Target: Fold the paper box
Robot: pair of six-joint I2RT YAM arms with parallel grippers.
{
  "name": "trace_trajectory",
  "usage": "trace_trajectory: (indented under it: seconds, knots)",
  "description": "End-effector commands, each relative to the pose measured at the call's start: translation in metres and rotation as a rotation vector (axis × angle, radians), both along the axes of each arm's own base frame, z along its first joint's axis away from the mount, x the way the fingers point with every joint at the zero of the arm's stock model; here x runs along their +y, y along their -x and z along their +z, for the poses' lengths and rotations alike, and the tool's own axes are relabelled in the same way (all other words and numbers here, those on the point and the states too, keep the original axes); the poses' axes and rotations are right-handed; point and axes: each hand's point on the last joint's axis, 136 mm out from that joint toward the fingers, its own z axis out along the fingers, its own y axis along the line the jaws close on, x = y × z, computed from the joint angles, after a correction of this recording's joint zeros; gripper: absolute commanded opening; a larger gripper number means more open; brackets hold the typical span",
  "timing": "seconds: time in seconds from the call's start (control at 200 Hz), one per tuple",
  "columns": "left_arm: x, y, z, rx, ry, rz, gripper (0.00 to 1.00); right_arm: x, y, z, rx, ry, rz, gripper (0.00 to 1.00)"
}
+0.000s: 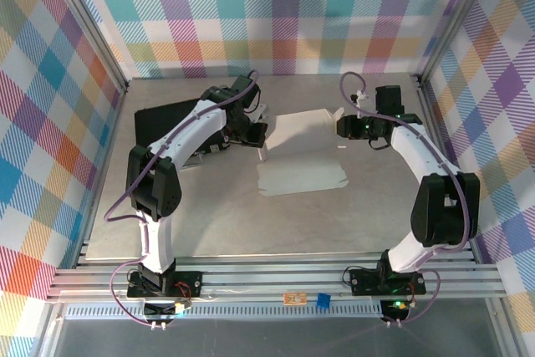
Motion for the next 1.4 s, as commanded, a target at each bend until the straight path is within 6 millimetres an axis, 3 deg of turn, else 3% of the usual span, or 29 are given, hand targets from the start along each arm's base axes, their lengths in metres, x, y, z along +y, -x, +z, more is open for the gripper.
trace_trajectory:
  seconds: [0.0,0.12,0.28,0.425,0.535,0.705,0.865,1.02,1.15,1.355,1.395]
  knots:
    - [0.0,0.0,0.014,-0.007,0.021,0.002,0.0,0.006,-0.003,0.01,-0.025,0.044,0.008,0.17]
    - [-0.001,-0.003,0.013,-0.003,0.019,0.023,0.0,0.007,0.0,0.006,-0.018,0.145,-0.031,0.0]
    - [-0.002,-0.006,0.012,0.007,0.024,0.046,0.0,-0.004,0.008,0.003,-0.021,0.315,-0.162,0.0]
    - [-0.003,-0.006,0.011,0.018,0.024,0.056,0.0,-0.025,0.017,0.014,-0.036,0.504,-0.351,0.0]
    - [-0.005,-0.006,0.01,0.028,0.033,0.06,0.0,-0.021,0.025,0.025,-0.052,0.6,-0.447,0.0]
    - [-0.006,-0.007,0.01,0.03,0.035,0.067,0.0,-0.004,0.033,0.035,-0.049,0.665,-0.55,0.0]
    - [-0.007,-0.009,0.01,0.03,0.032,0.074,0.0,0.026,0.032,0.047,-0.093,0.719,-0.547,0.0]
    - [-0.009,-0.01,0.012,0.026,0.035,0.078,0.0,0.05,0.03,0.045,-0.086,0.734,-0.527,0.0]
    - [-0.01,-0.009,0.013,0.024,0.037,0.075,0.0,0.069,0.027,0.041,-0.068,0.698,-0.502,0.0]
    - [-0.004,-0.007,0.014,0.018,0.021,0.061,0.0,0.077,0.023,0.046,-0.036,0.622,-0.404,0.0]
    - [-0.003,-0.006,0.013,0.019,0.024,0.057,0.0,0.081,0.022,0.047,-0.013,0.565,-0.345,0.05]
